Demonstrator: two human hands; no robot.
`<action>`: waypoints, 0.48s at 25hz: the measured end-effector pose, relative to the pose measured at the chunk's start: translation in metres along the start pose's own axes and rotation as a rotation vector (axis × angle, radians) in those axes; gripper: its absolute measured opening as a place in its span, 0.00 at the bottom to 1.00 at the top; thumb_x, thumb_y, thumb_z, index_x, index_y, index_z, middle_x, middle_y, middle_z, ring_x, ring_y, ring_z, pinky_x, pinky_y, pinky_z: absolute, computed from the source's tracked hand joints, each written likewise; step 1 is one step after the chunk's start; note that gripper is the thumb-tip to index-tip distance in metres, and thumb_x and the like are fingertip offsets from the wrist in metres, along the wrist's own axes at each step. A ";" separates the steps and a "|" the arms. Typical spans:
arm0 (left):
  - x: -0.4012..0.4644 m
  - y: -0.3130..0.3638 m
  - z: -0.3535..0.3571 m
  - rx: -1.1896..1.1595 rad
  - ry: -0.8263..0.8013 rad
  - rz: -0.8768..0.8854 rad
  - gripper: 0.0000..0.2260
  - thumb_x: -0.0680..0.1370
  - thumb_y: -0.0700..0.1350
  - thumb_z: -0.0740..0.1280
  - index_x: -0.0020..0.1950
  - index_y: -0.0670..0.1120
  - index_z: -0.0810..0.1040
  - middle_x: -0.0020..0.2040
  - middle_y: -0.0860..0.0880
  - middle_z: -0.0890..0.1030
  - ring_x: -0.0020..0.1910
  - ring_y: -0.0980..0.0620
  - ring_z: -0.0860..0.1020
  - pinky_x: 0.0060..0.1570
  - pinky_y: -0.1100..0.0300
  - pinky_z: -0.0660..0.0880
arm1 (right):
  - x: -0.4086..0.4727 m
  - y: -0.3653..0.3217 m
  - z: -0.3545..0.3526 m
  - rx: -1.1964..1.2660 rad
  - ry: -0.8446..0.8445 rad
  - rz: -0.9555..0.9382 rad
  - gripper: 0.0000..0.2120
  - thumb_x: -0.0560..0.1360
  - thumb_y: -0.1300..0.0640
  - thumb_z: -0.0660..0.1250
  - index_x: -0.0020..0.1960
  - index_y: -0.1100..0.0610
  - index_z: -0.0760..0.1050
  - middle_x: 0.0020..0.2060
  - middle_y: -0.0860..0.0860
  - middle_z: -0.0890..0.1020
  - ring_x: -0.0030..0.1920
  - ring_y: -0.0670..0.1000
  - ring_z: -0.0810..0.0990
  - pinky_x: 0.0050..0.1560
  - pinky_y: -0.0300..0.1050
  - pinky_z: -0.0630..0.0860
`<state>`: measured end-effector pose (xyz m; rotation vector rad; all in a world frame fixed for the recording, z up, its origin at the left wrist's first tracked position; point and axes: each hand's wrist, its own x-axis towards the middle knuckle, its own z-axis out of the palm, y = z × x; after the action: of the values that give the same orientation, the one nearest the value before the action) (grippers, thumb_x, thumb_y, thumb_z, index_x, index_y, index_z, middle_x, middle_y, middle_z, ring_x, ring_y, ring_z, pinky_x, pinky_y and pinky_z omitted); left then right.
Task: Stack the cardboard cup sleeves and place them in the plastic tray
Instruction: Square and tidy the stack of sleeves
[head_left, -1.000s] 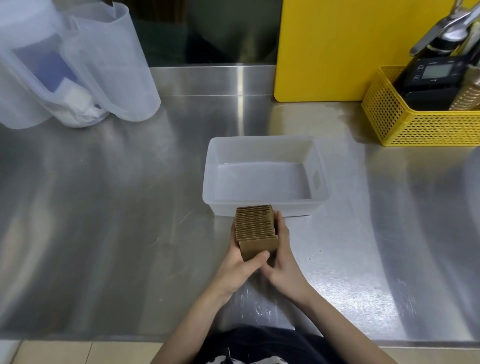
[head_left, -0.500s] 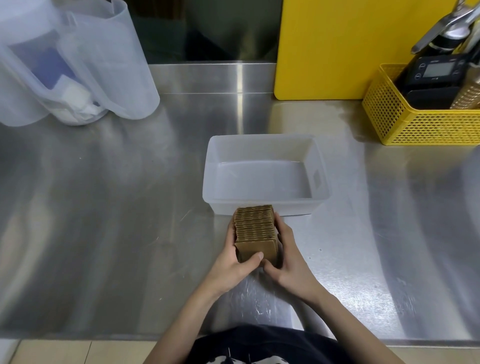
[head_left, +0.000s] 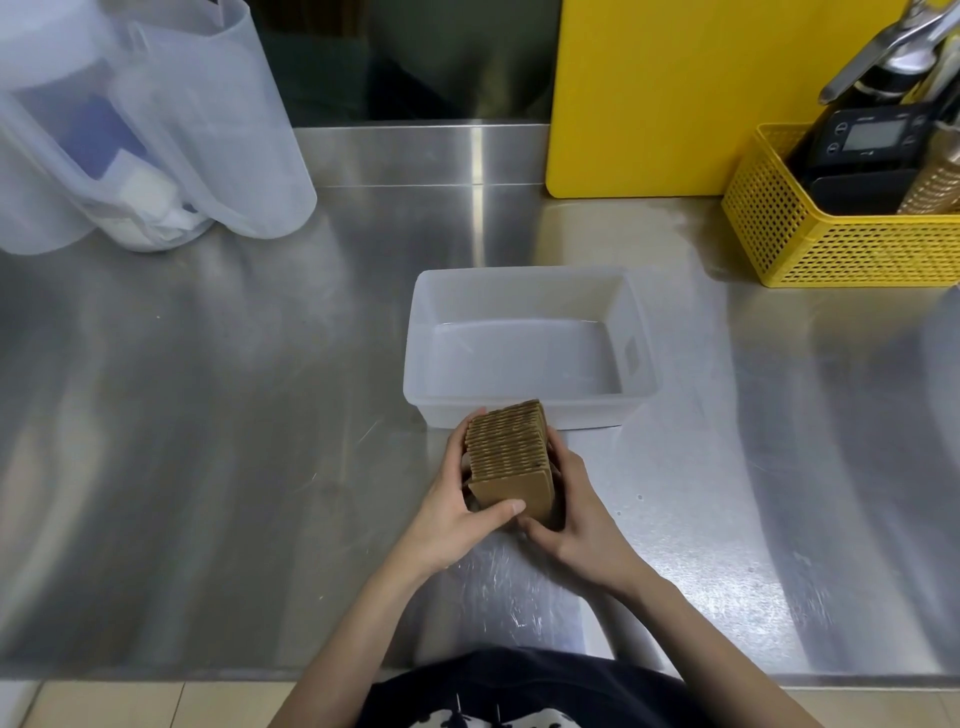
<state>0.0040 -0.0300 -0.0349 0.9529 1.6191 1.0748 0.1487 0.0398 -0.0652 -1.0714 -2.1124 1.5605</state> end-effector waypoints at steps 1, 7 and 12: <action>0.000 0.001 -0.001 0.006 0.003 0.000 0.36 0.68 0.38 0.72 0.64 0.60 0.55 0.55 0.64 0.71 0.50 0.75 0.73 0.46 0.80 0.69 | 0.001 0.001 -0.001 0.004 0.002 -0.003 0.44 0.64 0.50 0.68 0.73 0.53 0.49 0.68 0.52 0.64 0.70 0.46 0.63 0.71 0.52 0.64; -0.005 -0.004 -0.001 -0.112 0.000 -0.059 0.31 0.66 0.37 0.73 0.58 0.60 0.62 0.52 0.56 0.76 0.46 0.70 0.77 0.46 0.74 0.74 | 0.002 -0.006 -0.015 -0.049 -0.058 -0.005 0.38 0.59 0.49 0.69 0.64 0.42 0.53 0.60 0.49 0.63 0.62 0.38 0.67 0.65 0.36 0.67; -0.007 -0.008 0.002 -0.141 -0.035 -0.087 0.29 0.62 0.40 0.74 0.53 0.61 0.63 0.51 0.54 0.77 0.45 0.67 0.79 0.44 0.71 0.75 | 0.001 -0.012 -0.027 -0.239 -0.072 -0.071 0.44 0.55 0.44 0.63 0.68 0.54 0.55 0.55 0.49 0.61 0.59 0.44 0.64 0.63 0.33 0.63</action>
<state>0.0072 -0.0388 -0.0411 0.7968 1.5213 1.0911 0.1601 0.0578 -0.0443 -1.0144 -2.4054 1.3590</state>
